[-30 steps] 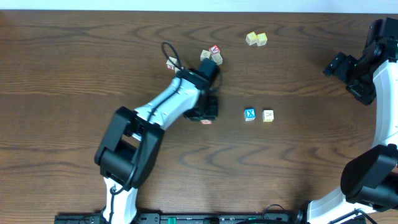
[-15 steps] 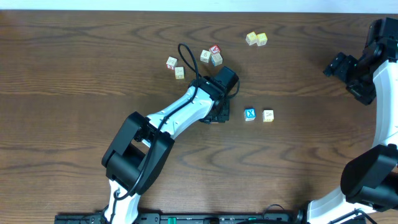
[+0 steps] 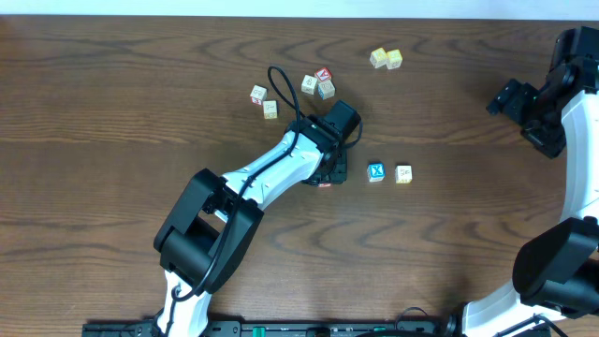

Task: Lift 3 blocks
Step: 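Carry the Z block right and place it left of the X block, then open left gripper and retract the left arm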

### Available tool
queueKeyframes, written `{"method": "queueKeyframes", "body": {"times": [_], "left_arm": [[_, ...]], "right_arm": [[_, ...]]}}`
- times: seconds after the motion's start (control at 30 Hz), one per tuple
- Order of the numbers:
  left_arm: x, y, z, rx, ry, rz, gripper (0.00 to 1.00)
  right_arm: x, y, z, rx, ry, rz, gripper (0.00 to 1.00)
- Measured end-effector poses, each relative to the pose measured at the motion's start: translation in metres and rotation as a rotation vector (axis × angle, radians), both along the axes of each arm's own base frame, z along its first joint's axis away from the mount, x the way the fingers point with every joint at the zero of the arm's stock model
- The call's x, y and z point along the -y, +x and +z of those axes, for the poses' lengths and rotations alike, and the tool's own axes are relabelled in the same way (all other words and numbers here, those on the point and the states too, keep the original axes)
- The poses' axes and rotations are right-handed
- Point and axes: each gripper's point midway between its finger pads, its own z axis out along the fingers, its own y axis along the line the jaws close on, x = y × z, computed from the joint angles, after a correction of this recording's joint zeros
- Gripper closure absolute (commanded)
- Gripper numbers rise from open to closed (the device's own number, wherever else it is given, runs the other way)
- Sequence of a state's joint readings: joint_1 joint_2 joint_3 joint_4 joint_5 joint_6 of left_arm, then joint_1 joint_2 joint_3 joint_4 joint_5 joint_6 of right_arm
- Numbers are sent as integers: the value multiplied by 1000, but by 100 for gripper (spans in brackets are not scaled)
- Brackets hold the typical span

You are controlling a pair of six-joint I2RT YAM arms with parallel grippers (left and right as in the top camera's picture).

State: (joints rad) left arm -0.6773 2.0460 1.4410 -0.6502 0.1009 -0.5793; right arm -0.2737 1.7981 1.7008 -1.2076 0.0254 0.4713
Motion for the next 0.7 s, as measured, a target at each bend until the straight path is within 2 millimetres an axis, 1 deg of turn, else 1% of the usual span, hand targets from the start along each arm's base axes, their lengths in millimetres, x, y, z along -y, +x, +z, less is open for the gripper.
{"method": "queueKeyframes", "body": {"times": [0.1,0.2,0.27,0.33,0.37,0.4,0.47,0.57,0.6,0.63,0.7], "left_arm": [[-1,-1,0,-5,4,0,57],[-7,-5,-1,-29,23,6,54],[-12,-4,4,-33,25,15,48],[-19,0,15,-22,17,32,43],[-22,3,24,-8,6,45,40],[-26,6,37,12,-10,56,40],[-36,13,68,62,-46,86,39],[-54,18,114,132,-92,123,26],[-60,17,127,148,-102,136,20],[-68,15,137,158,-107,151,17],[-86,9,154,162,-108,185,16]], "right_arm": [[0,0,0,0,0,0,1],[0,0,0,0,0,0,1],[0,0,0,0,0,0,1],[0,0,0,0,0,0,1],[0,0,0,0,0,0,1],[0,0,0,0,0,0,1],[0,0,0,0,0,0,1],[0,0,0,0,0,0,1],[0,0,0,0,0,0,1],[0,0,0,0,0,0,1],[0,0,0,0,0,0,1]]}}
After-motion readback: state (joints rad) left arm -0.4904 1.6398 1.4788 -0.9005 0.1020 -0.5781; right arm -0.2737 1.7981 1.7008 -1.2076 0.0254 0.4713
